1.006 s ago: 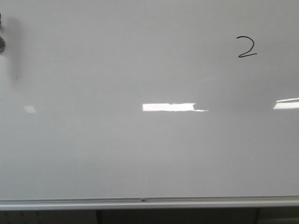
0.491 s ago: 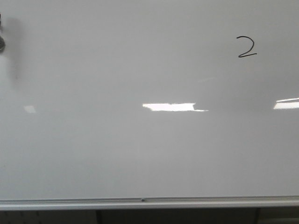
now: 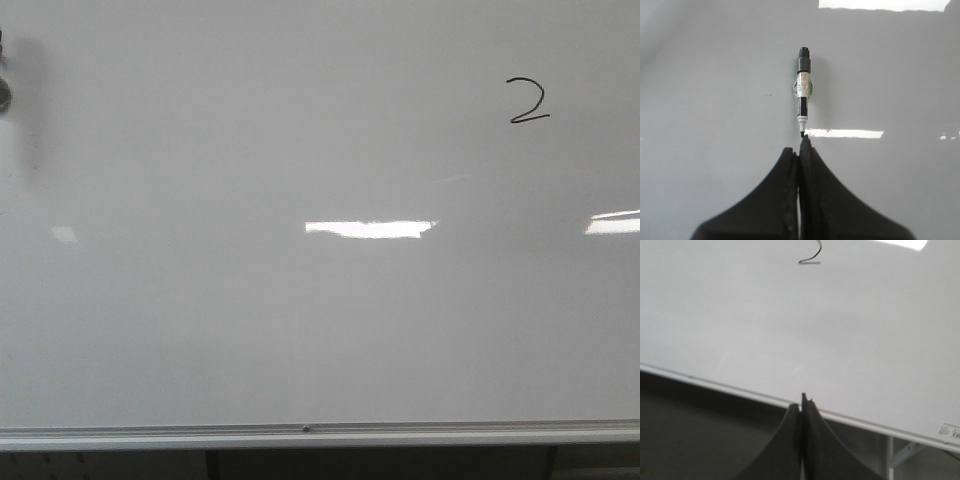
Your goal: Write number 2 on whiteboard
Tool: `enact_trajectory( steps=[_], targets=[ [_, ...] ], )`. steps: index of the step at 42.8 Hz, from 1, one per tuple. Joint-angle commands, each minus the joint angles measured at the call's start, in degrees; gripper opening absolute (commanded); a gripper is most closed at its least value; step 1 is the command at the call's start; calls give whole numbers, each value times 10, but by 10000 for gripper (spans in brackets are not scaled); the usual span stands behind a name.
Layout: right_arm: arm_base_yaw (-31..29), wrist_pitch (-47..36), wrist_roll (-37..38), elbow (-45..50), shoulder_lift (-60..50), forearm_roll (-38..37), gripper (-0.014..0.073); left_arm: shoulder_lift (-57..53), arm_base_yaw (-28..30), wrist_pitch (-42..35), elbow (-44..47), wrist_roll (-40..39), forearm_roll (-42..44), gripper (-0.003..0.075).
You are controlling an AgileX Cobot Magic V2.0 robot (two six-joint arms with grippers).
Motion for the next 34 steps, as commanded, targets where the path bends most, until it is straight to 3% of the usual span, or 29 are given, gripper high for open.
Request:
enact_trajectory(
  steps=[1, 6, 14, 25, 34],
  targets=[
    [-44, -167, -9, 75, -41, -11, -69, -16, -4, -48, 19, 0, -6, -20],
    [-89, -308, -9, 189, -108, -10, -69, -16, -4, -48, 19, 0, -6, -20],
    [-117, -433, -9, 323, -179, -9, -69, -16, -4, -48, 19, 0, -6, -20],
    [-115, -532, -7, 402, -179, -4, -69, -16, -4, -48, 19, 0, -6, -20],
    [-100, -536, -6, 403, -179, 7, -69, -16, -4, -48, 19, 0, -6, -20]
  ],
)
